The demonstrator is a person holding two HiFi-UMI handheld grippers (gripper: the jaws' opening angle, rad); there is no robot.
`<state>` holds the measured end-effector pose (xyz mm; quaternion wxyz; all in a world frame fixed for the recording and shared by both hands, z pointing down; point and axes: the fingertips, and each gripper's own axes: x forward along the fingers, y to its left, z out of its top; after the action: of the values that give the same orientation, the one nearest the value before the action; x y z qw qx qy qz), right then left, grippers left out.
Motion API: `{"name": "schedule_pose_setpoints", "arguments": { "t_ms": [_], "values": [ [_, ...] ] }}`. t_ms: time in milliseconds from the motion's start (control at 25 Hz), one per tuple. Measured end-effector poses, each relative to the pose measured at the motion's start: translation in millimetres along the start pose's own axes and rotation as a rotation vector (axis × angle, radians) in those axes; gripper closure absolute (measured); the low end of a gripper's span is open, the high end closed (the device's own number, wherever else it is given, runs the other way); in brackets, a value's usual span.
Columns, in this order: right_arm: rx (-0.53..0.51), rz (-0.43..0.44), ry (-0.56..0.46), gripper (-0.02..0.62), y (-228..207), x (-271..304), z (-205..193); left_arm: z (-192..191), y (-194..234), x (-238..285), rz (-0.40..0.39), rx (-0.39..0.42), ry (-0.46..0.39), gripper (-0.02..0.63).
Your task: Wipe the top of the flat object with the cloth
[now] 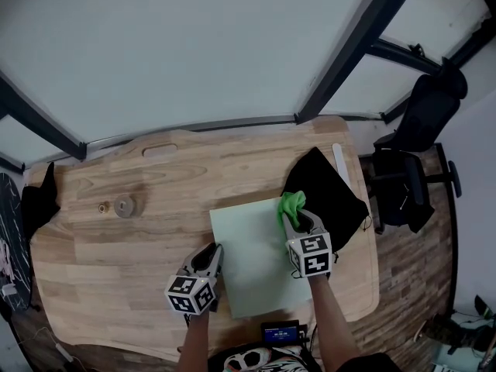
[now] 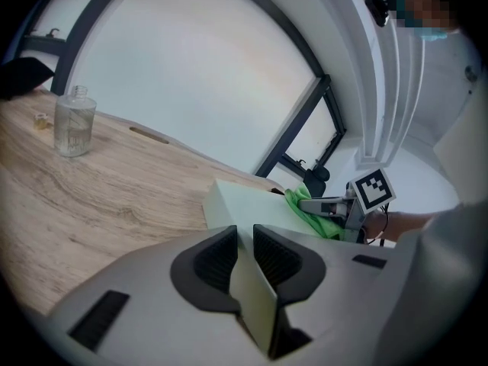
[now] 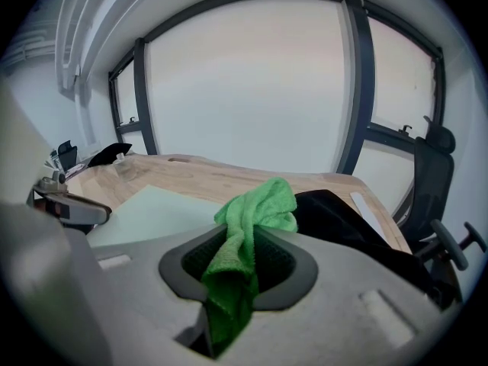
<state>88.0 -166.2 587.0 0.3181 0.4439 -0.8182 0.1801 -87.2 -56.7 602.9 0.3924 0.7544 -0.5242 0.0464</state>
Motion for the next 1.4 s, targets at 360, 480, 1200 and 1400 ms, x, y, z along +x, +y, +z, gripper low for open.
{"name": "schedule_pose_setpoints", "arguments": {
  "t_ms": [360, 480, 1200, 1400],
  "values": [
    [0.022, 0.005, 0.031, 0.506, 0.1, 2.7, 2.3, 0.8, 0.7, 1.4, 0.001, -0.02, -0.011, 0.54],
    [0.02, 0.008, 0.038, 0.506, 2.3, 4.9, 3.5, 1.0, 1.6, 1.0, 0.005, -0.018, -0.01, 0.539],
    [-0.028, 0.05, 0.073, 0.506, 23.0, 10.7, 13.8, 0.5, 1.1, 1.4, 0.01, -0.019, -0.012, 0.539],
    [-0.058, 0.05, 0.086, 0.506, 24.5, 14.3, 11.3, 0.6, 1.5, 0.7, 0.009, -0.02, -0.012, 0.54]
  ]
}}
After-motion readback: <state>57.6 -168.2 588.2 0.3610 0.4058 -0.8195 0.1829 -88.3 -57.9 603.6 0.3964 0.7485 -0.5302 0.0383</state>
